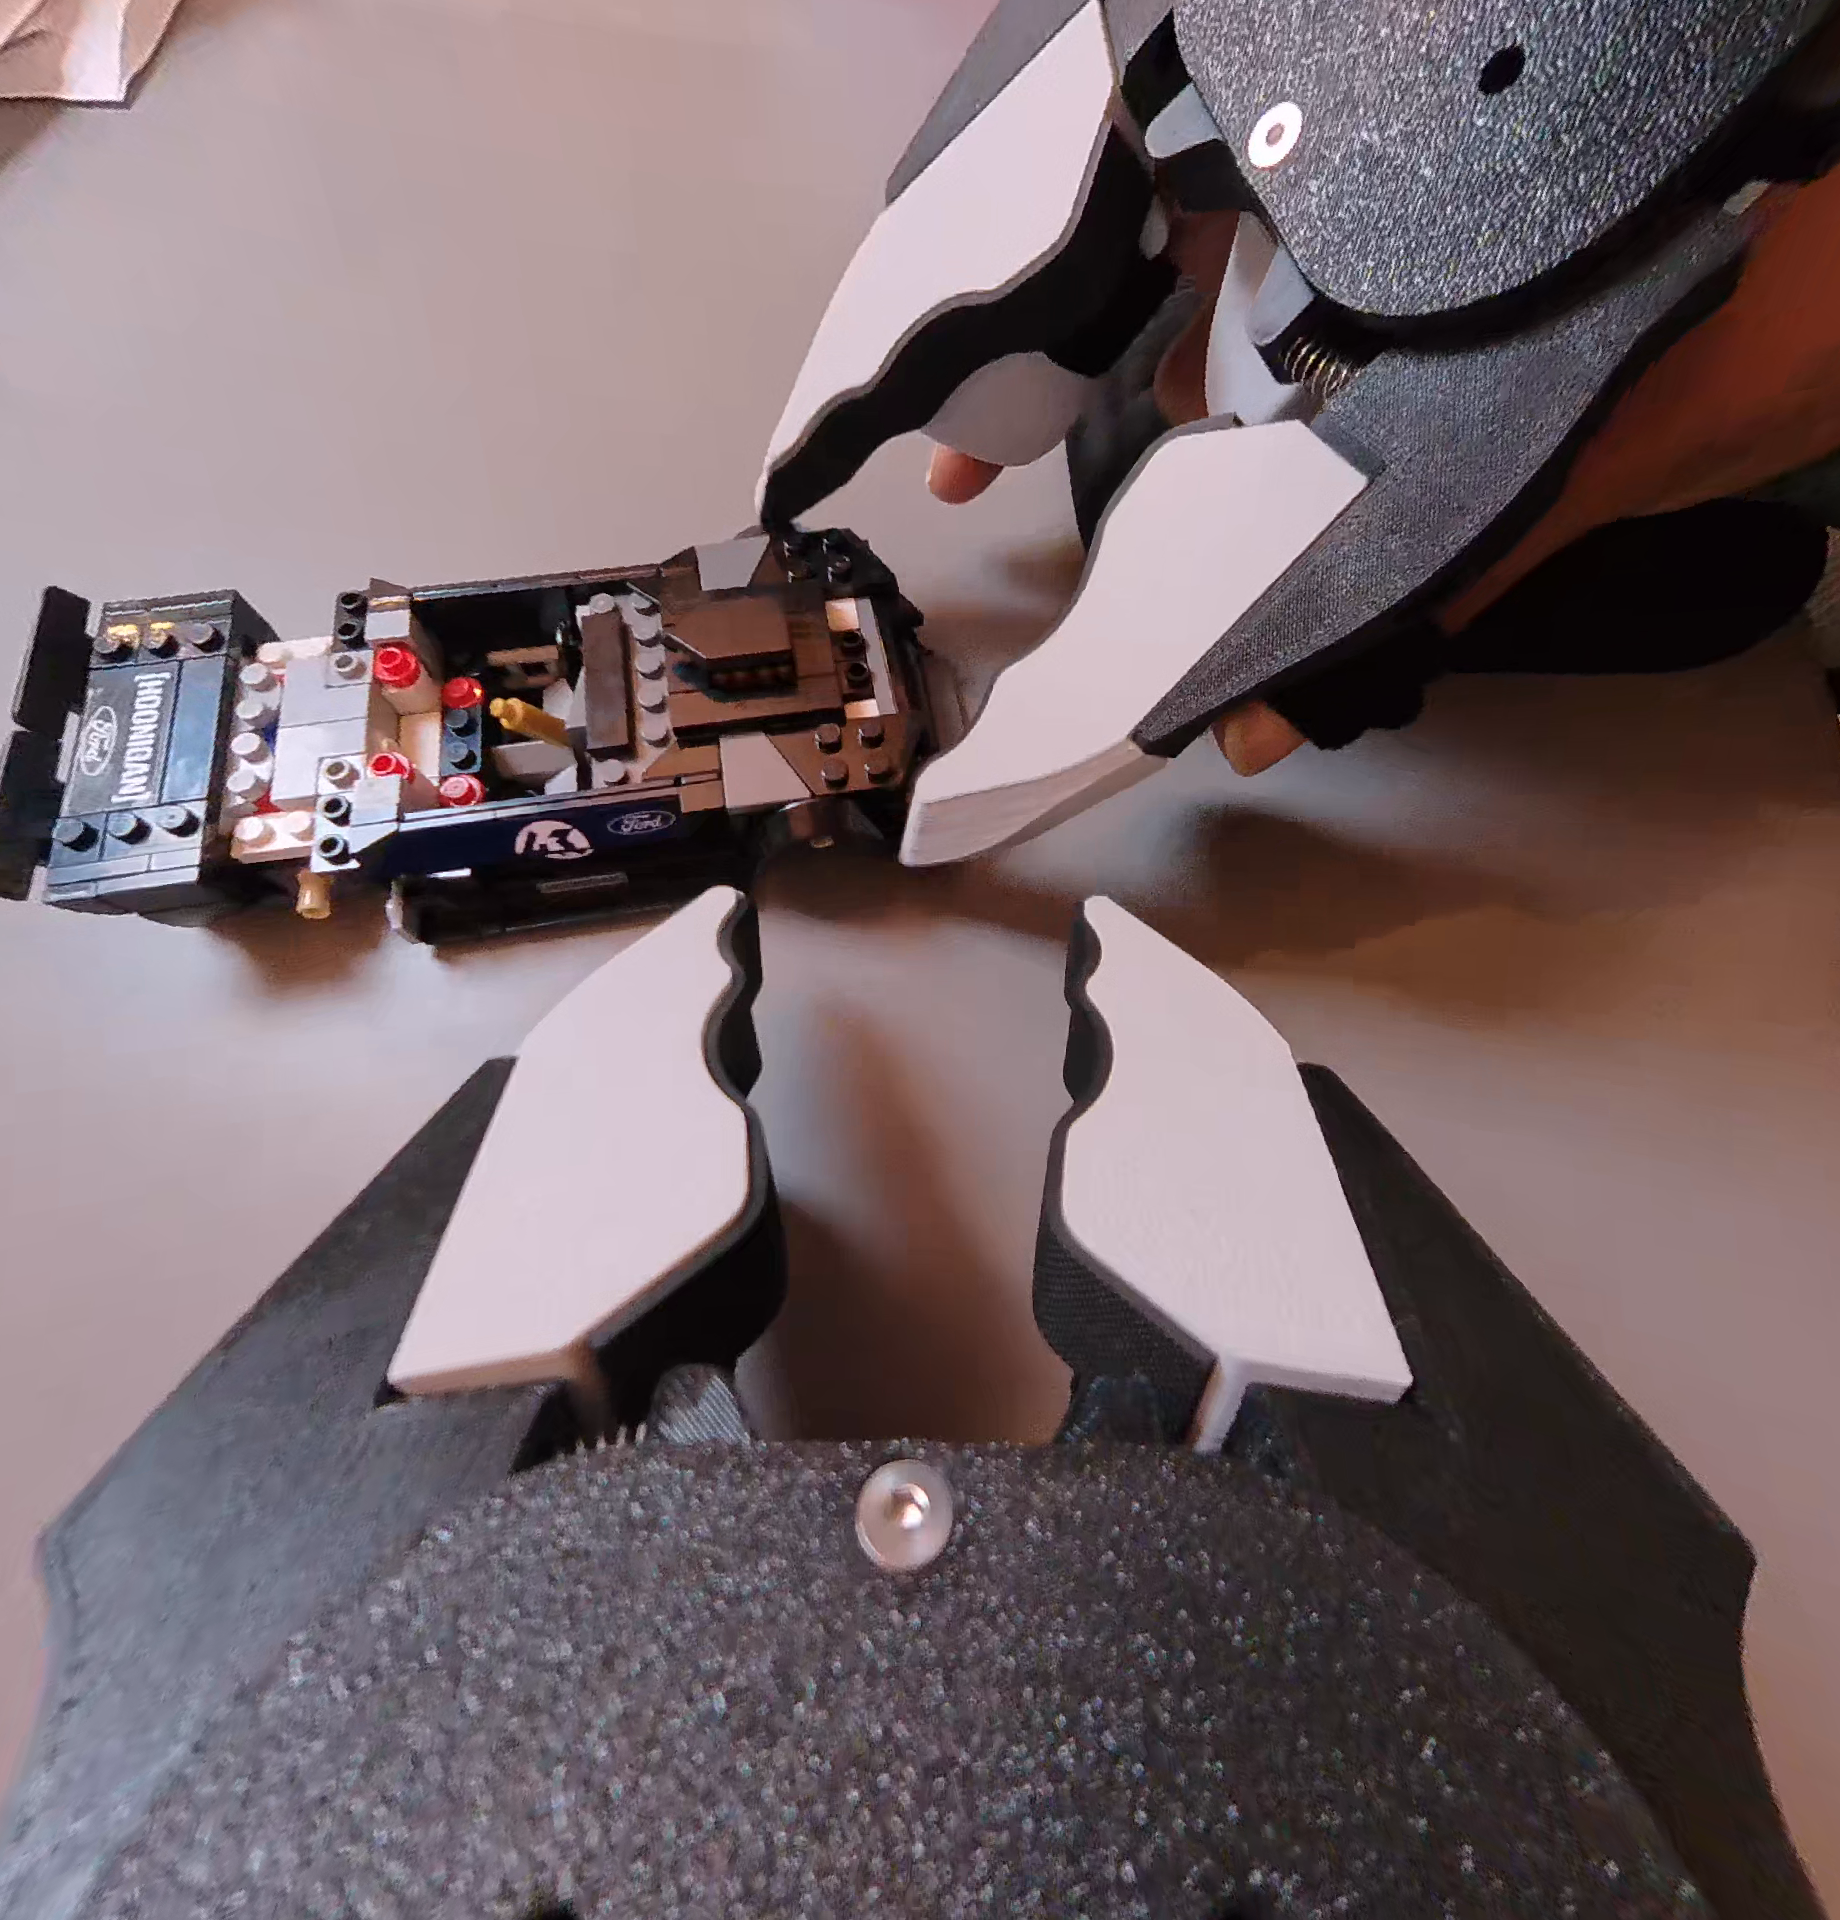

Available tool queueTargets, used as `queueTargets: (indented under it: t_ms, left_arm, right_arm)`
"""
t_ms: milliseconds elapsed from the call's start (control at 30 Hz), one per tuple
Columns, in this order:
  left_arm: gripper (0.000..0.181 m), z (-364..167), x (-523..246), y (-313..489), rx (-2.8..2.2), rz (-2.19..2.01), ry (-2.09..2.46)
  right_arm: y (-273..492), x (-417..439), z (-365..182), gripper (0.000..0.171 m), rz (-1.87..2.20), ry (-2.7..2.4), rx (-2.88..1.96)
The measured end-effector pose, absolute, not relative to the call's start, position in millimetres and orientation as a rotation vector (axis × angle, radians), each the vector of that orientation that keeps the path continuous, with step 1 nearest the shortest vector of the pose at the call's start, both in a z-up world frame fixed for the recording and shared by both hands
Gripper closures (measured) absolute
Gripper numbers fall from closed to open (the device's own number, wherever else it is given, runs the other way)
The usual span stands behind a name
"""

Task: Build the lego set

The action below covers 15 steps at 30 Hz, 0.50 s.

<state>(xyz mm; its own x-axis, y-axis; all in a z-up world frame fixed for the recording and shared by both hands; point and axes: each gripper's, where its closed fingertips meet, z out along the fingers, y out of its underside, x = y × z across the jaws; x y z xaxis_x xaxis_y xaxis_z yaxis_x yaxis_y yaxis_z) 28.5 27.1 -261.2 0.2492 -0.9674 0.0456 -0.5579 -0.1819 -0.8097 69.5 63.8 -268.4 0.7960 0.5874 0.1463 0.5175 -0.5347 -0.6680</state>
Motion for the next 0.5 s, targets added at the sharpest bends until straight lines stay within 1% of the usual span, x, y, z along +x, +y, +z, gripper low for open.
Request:
queueTargets:
  t_ms: [500]
  left_arm:
    - [0.127, -263.1, 31.8, 21.4, -1.841, -0.791, 1.407]
  right_arm:
    - [69.4, 75.7, -268.3, 0.094, 0.125, -0.826, -2.233]
